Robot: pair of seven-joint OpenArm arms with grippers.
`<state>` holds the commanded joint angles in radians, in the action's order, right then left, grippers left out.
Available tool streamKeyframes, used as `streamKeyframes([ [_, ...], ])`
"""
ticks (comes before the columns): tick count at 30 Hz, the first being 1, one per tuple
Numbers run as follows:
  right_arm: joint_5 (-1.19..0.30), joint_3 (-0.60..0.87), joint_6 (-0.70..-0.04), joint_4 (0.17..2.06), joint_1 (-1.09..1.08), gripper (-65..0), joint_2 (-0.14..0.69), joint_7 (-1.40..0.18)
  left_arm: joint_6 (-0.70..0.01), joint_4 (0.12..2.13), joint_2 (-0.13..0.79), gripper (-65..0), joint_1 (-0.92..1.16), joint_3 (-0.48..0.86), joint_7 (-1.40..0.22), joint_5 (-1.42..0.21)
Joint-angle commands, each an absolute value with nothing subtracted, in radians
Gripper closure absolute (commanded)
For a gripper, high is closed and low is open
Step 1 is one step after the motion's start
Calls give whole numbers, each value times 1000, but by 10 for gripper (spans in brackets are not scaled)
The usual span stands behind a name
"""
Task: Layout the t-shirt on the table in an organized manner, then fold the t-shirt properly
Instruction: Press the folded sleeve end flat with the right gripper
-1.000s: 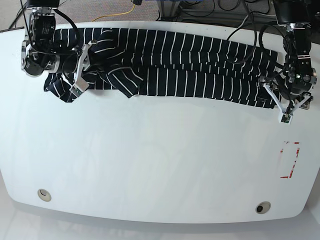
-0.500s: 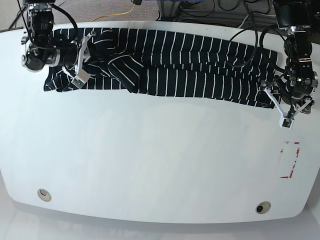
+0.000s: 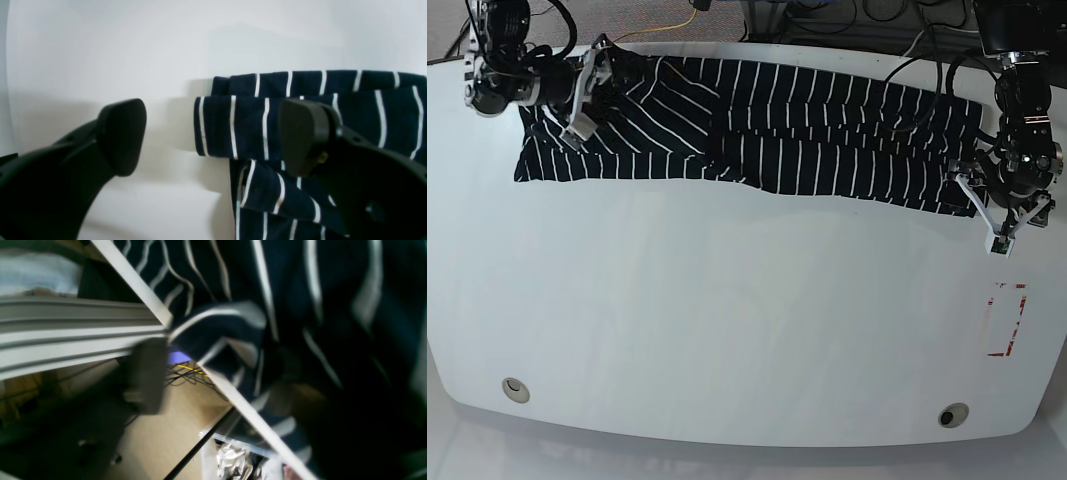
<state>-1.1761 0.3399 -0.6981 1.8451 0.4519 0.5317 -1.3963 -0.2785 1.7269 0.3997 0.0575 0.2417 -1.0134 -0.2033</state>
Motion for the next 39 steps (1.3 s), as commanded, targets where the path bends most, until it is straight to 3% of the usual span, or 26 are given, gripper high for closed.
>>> streamKeyframes([
  [4, -1178, 351, -698, 1845, 450, -590, 555, -1396, -278, 1727, 400, -599, 58, 242, -1013, -203],
  [7, -1178, 352, -698, 1845, 449, -590, 588, -1396, -278, 1733, 400, -599, 59, 242, -1013, -205],
  [26, -1184, 463, -698, 1951, 341, -596, 616, -1396, -278, 1906, 400, -599, 58, 242, -1015, -208],
  [39, -1178, 469, -698, 1946, 245, -590, 495, -1396, -278, 1934, 400, -599, 73, 243, -1015, -209],
])
